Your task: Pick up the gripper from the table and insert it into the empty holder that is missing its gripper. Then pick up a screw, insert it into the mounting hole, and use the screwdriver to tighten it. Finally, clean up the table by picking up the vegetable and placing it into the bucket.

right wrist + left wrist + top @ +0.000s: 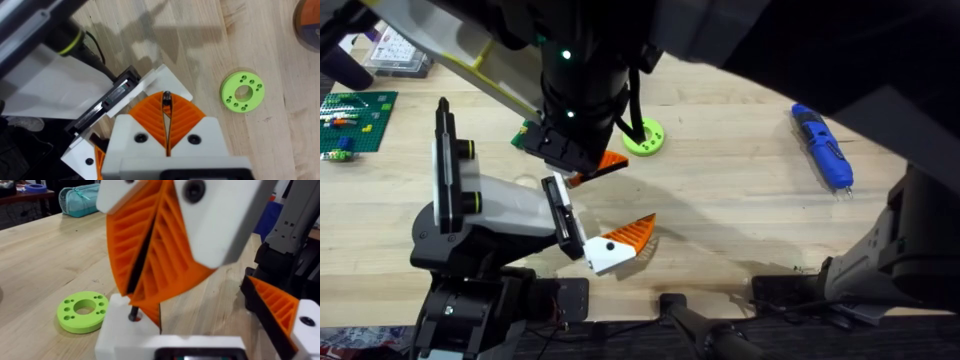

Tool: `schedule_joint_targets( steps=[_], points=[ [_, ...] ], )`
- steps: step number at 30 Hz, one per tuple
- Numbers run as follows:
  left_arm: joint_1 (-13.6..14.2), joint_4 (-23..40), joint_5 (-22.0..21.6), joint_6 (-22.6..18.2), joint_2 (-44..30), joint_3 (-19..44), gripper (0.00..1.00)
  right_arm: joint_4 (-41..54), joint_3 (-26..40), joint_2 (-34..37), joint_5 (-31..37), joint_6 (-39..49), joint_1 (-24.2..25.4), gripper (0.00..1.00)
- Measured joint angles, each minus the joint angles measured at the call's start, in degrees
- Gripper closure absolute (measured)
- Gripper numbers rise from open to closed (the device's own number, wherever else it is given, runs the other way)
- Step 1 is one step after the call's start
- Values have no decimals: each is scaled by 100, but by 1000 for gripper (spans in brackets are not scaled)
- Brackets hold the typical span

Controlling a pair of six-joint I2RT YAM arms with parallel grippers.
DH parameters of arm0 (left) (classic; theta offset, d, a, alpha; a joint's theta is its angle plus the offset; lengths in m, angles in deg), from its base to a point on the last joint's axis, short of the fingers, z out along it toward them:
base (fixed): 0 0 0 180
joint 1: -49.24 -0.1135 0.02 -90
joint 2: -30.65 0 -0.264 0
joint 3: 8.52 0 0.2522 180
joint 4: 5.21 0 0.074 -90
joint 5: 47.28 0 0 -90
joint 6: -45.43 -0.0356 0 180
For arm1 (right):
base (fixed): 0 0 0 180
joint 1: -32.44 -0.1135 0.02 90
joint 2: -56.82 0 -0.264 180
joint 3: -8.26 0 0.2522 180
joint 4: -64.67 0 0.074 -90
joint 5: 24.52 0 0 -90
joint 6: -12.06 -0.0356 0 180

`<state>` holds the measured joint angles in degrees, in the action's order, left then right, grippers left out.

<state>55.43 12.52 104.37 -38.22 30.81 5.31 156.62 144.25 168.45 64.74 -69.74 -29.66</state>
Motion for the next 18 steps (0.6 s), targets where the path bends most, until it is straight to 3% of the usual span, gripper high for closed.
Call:
schedule_joint_targets(
  steps=[18],
  points=[
    [4, 99, 2, 9, -17, 20, 14, 185, -1, 0, -1, -3, 1, 989]
  ],
)
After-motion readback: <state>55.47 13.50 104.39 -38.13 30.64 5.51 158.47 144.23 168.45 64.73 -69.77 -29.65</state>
